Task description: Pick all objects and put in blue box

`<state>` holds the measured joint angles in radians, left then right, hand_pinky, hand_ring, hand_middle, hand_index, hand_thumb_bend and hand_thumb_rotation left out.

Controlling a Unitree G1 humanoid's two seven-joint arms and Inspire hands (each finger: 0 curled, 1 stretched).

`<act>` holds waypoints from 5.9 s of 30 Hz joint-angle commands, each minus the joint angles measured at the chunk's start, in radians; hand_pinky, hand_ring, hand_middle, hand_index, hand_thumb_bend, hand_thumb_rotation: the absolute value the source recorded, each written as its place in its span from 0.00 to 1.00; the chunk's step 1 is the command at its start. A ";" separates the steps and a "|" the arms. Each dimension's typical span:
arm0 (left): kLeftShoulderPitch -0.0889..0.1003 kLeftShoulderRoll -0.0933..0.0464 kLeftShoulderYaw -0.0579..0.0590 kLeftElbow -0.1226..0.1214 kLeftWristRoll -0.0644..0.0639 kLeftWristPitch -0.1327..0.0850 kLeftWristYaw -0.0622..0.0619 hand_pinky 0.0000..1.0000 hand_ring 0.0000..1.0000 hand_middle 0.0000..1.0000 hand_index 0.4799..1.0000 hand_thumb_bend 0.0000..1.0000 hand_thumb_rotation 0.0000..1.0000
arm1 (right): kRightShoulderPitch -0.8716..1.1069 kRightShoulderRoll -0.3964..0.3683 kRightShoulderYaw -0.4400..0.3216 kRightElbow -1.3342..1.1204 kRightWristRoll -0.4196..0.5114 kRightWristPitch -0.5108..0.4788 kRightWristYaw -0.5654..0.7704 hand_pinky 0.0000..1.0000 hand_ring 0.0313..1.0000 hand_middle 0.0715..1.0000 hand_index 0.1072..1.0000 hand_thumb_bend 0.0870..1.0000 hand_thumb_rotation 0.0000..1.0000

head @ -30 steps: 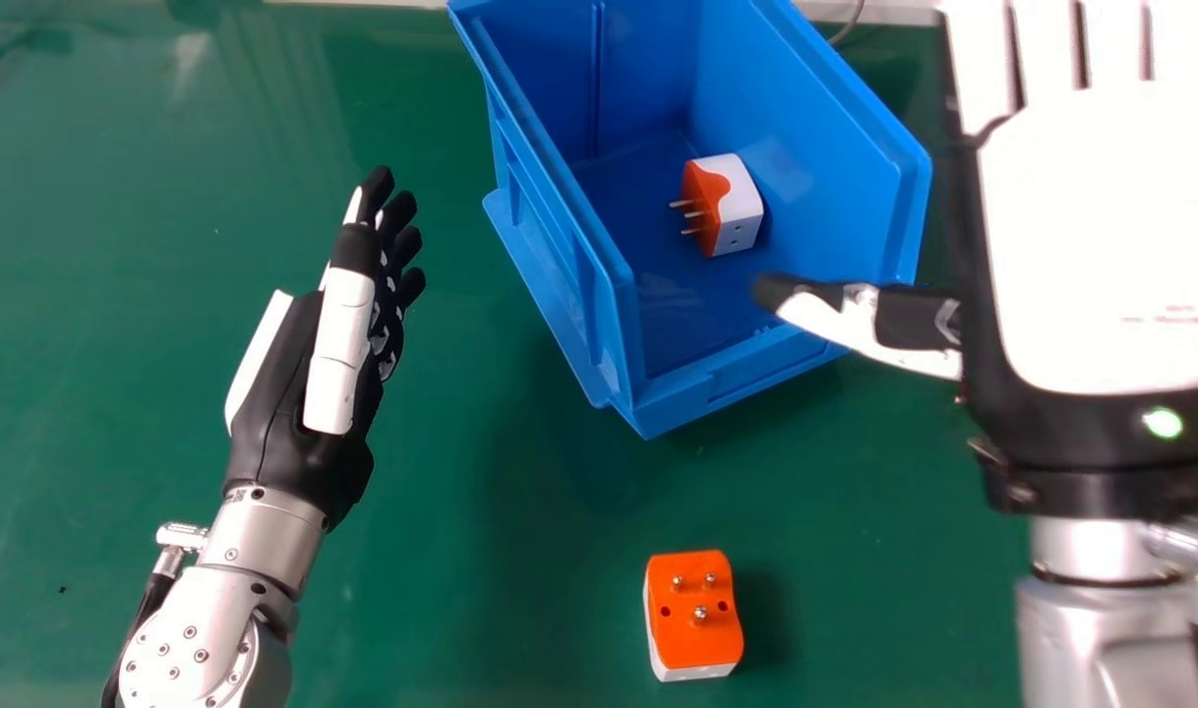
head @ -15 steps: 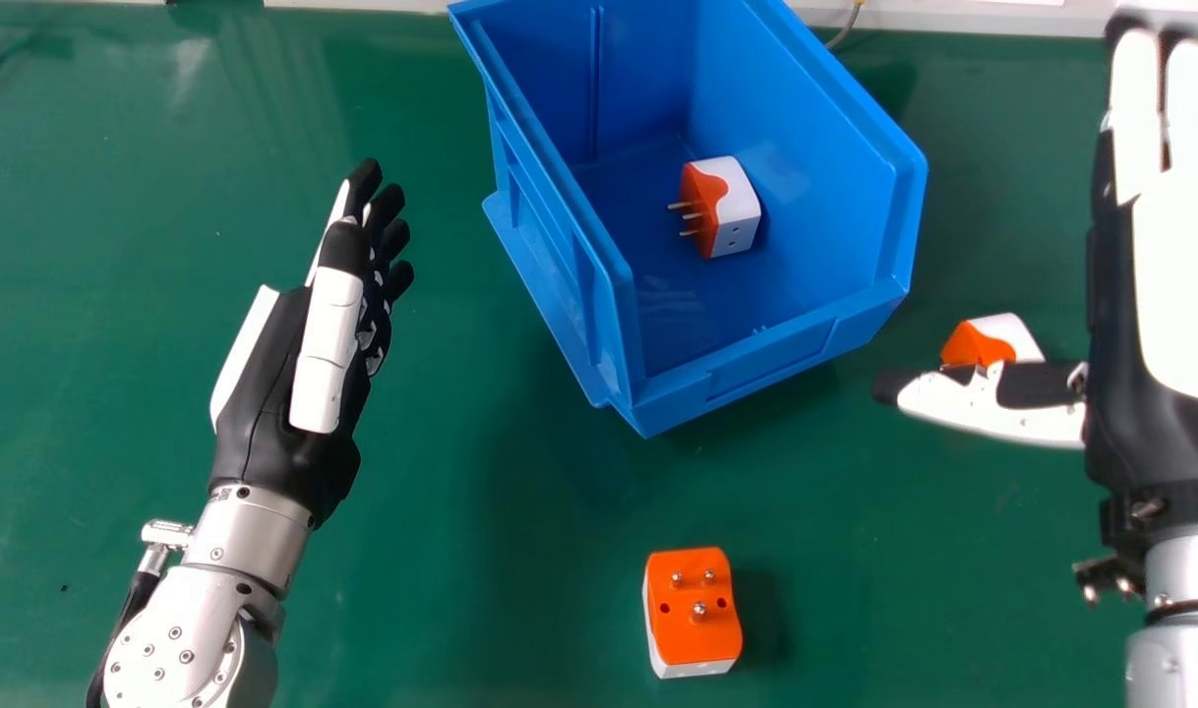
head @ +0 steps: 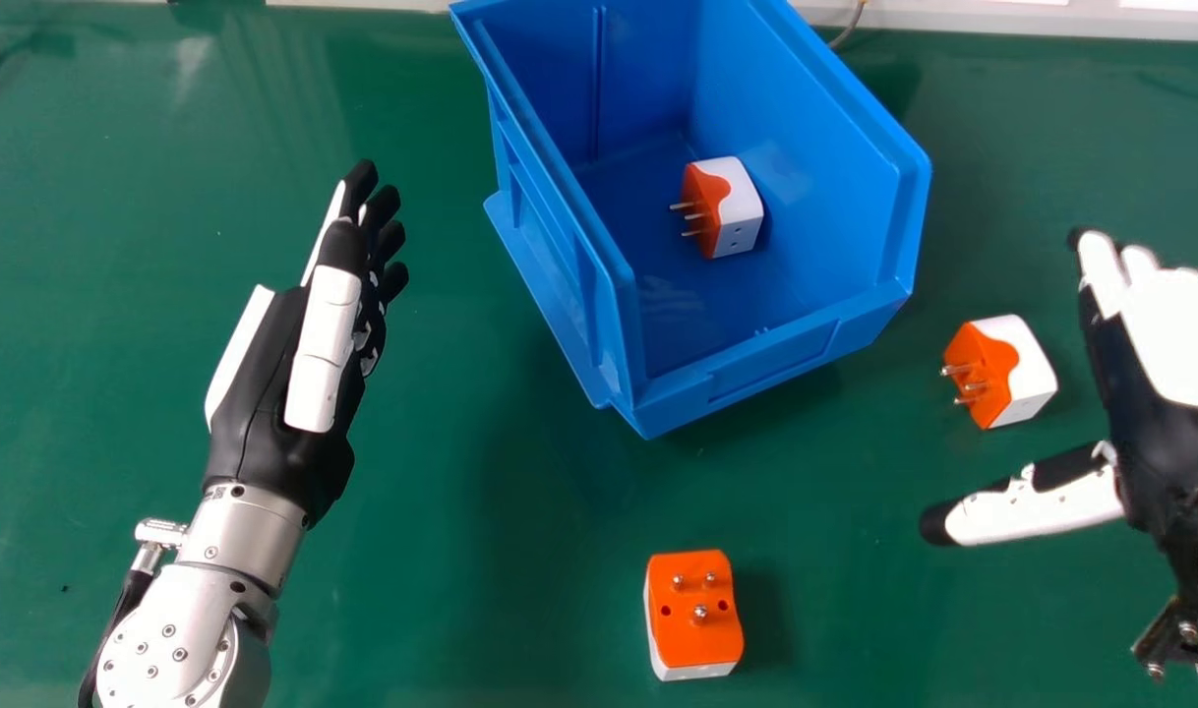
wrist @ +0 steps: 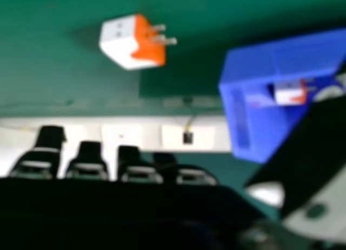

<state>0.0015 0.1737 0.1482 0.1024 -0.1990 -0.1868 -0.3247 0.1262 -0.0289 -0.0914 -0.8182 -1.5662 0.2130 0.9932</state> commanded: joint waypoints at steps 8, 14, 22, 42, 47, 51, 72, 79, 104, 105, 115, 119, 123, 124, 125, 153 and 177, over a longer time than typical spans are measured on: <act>0.000 0.005 0.002 -0.032 -0.012 -0.004 -0.004 1.00 1.00 1.00 1.00 0.83 0.99 | -0.016 -0.073 -0.055 0.177 0.148 0.037 -0.193 0.86 0.97 0.99 0.99 1.00 0.31; 0.003 -0.005 -0.002 -0.031 -0.006 -0.022 0.000 1.00 1.00 1.00 1.00 0.82 0.98 | -0.003 -0.129 -0.050 0.228 0.219 0.046 -0.278 0.82 0.96 1.00 0.98 1.00 0.25; -0.005 -0.010 -0.011 -0.008 0.005 -0.043 0.002 1.00 1.00 1.00 1.00 0.82 0.98 | -0.060 -0.216 -0.046 0.262 0.249 0.078 -0.269 0.80 0.96 1.00 0.98 0.99 0.23; -0.010 -0.009 -0.016 -0.004 -0.004 -0.024 0.001 1.00 1.00 1.00 1.00 0.84 0.98 | -0.466 -0.550 0.193 0.899 0.420 0.001 -0.262 0.79 0.98 1.00 0.98 0.97 0.19; -0.014 -0.007 -0.014 0.005 -0.004 -0.034 -0.004 1.00 1.00 1.00 1.00 0.84 0.99 | -0.548 -0.576 0.299 1.037 0.436 -0.029 -0.287 0.78 0.97 1.00 0.97 0.95 0.16; -0.009 -0.009 -0.014 -0.001 -0.002 -0.031 0.001 1.00 1.00 1.00 1.00 0.85 0.99 | -0.578 -0.586 0.361 1.094 0.446 -0.051 -0.340 0.78 0.97 1.00 0.96 0.93 0.13; 0.005 -0.007 -0.014 -0.026 -0.008 -0.014 0.002 1.00 1.00 1.00 1.00 0.85 0.98 | -0.588 -0.683 0.482 1.175 0.480 -0.094 -0.495 0.73 0.92 0.98 0.91 0.85 0.02; 0.013 -0.007 -0.012 -0.029 -0.005 -0.016 0.004 1.00 1.00 1.00 1.00 0.85 0.98 | -0.535 -0.721 0.464 1.161 0.525 -0.180 -0.664 0.72 0.91 0.97 0.90 0.83 0.02; 0.014 -0.006 -0.012 -0.024 -0.005 -0.025 0.007 1.00 1.00 1.00 1.00 0.84 0.99 | -0.497 -0.723 0.467 1.160 0.563 -0.222 -0.861 0.46 0.54 0.62 0.65 0.57 0.00; 0.014 -0.005 -0.011 -0.026 -0.004 -0.022 0.008 1.00 1.00 1.00 1.00 0.84 0.99 | -0.500 -0.729 0.474 1.157 0.551 -0.215 -0.846 0.46 0.54 0.62 0.65 0.57 0.00; 0.011 -0.002 -0.010 -0.036 -0.005 -0.008 0.009 1.00 1.00 1.00 1.00 0.82 1.00 | -0.512 -0.720 0.479 1.149 0.494 -0.126 -0.784 0.38 0.46 0.53 0.57 0.52 0.00; 0.005 -0.005 -0.009 -0.029 -0.013 -0.017 0.003 1.00 1.00 1.00 1.00 0.81 1.00 | -0.504 -0.713 0.469 1.136 0.509 -0.119 -0.802 0.36 0.44 0.51 0.55 0.51 0.00; -0.001 -0.010 -0.007 -0.015 -0.013 -0.026 0.001 1.00 1.00 1.00 1.00 0.81 1.00 | -0.493 -0.702 0.459 1.116 0.524 -0.110 -0.815 0.36 0.44 0.51 0.55 0.51 0.00; -0.003 -0.010 -0.007 -0.013 -0.012 -0.027 0.001 1.00 1.00 1.00 1.00 0.80 1.00 | -0.489 -0.698 0.456 1.111 0.529 -0.104 -0.817 0.36 0.42 0.50 0.54 0.50 0.00; -0.003 -0.009 -0.007 -0.014 -0.012 -0.025 0.001 1.00 1.00 1.00 1.00 0.80 1.00 | -0.484 -0.693 0.454 1.103 0.530 -0.097 -0.818 0.36 0.42 0.50 0.54 0.50 0.00; -0.016 -0.007 -0.008 0.018 0.003 -0.058 0.002 1.00 1.00 1.00 1.00 0.77 1.00 | -0.449 -0.684 0.456 1.062 0.542 -0.039 -0.818 0.36 0.39 0.49 0.47 0.47 0.00; -0.013 -0.010 -0.011 0.008 -0.001 -0.047 0.005 1.00 1.00 1.00 1.00 0.77 1.00 | -0.392 -0.686 0.309 0.860 0.629 0.098 -0.749 0.36 0.39 0.48 0.46 0.47 0.00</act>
<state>-0.0057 0.1654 0.1364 0.1291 -0.1976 -0.2183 -0.3232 -0.2726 -0.6996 0.2568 0.0812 -0.9431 0.2932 0.2469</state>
